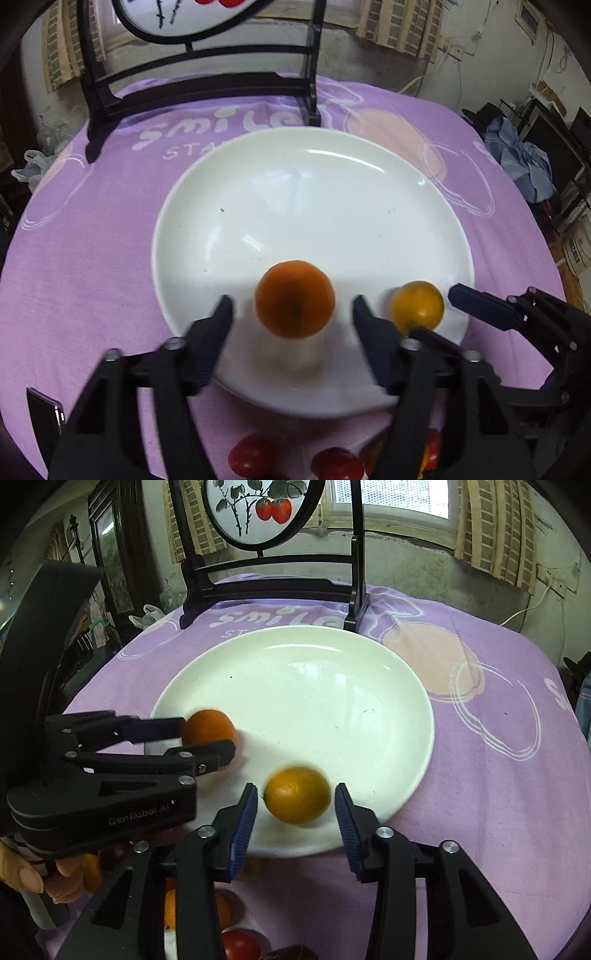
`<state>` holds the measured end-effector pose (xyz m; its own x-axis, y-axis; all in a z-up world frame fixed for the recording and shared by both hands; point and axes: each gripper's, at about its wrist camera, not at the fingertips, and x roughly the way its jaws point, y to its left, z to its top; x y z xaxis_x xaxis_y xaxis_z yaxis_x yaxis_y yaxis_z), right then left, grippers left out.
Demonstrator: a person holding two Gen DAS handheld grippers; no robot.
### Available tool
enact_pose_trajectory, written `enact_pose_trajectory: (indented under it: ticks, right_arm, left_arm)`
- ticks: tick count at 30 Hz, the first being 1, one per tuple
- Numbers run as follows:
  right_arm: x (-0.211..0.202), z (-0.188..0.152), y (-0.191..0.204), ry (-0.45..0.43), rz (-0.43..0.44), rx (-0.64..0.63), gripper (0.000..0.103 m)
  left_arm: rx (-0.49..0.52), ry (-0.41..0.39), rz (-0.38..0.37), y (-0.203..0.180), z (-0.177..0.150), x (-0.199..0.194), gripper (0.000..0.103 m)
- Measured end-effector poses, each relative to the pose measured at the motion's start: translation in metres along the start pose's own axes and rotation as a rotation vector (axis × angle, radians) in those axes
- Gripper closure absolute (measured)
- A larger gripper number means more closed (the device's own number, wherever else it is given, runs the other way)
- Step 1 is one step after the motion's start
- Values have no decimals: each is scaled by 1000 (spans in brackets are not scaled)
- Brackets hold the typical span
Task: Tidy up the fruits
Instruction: 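Carry both fruits over the white plate and open both tools to drop them, then grasp a tangerine with the left tool while the right tool grasps a dark brown fruit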
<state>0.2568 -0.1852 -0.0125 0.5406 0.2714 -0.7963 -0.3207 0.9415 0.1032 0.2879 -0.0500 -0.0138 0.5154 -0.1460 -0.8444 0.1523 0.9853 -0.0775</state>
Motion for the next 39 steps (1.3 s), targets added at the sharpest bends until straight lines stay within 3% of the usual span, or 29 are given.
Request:
enact_pose_trajectory:
  ticks: [5,9,13,17,28,39]
  right_arm:
    - [-21,-13,-4,-22,23,20,55]
    - [-51,-37,-11,-76,26,60,30]
    - [-75,-61,-11,-89,5,45,22]
    - [-94,-89,-8,-96,0,45,17]
    - [-115,-151,15,-84,-6,34,17]
    - [-115,-178,17,-44,41,92,17]
  left_arm:
    - [1,-25,-16,4,-8,-26,27]
    - [21,-64,15,6,-33,-52,17]
    - [56,-117,38,6,-72,-83,15]
    - [62,-116,41,7,-107,-98,12]
    - [25,-55,-22,4,-170,-106,12]
    - [54,1,-62,-22,-190,-96,12]
